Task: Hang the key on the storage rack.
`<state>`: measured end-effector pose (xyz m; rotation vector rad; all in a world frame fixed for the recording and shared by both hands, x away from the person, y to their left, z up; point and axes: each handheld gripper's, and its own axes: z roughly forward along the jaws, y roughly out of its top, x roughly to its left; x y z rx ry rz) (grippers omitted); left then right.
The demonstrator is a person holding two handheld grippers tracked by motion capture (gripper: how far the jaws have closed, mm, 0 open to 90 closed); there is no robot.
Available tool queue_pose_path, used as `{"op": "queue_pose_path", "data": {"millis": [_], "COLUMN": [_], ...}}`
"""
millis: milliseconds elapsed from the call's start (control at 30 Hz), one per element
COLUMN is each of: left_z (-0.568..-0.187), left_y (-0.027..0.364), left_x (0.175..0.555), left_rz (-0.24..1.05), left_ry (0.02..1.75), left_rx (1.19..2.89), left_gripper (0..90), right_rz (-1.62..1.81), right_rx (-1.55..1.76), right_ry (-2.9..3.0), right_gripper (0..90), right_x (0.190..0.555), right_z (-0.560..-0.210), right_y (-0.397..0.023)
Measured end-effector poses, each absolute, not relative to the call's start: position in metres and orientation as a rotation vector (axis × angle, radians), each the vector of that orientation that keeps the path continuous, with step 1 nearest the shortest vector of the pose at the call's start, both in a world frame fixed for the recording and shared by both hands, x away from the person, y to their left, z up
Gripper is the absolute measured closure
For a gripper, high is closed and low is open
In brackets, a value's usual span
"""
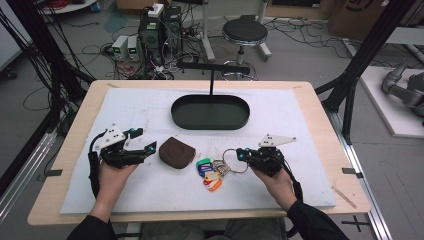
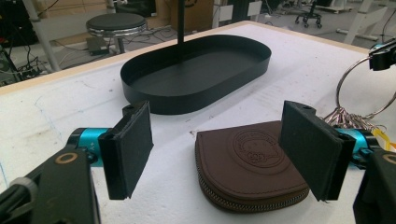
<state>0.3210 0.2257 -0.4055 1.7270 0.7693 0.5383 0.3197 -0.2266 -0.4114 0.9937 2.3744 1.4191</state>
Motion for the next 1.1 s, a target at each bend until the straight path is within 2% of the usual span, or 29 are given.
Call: {"op": "queue_pose_path", "data": {"millis": [400,1100], "left_z": [-0.403,-0.4], "left_y": [0.228,0.231], "left_x": [0.32,0.319], "left_rz": [0.538,0.552], "left_ry": [0.766,0.756], "left_rx": [1.711,1.713], "left_gripper": [25.9,25.9], "right_rz": [1.461,1.515], "right_rx": [0.937,0.762], "right_ry": [2.358,2.352], "right_gripper": [87.8,88.0], "right_x": [0.322,0.328], "right_z": [-0.4,-0.351], "right_y": [-0.235,-0.238]}}
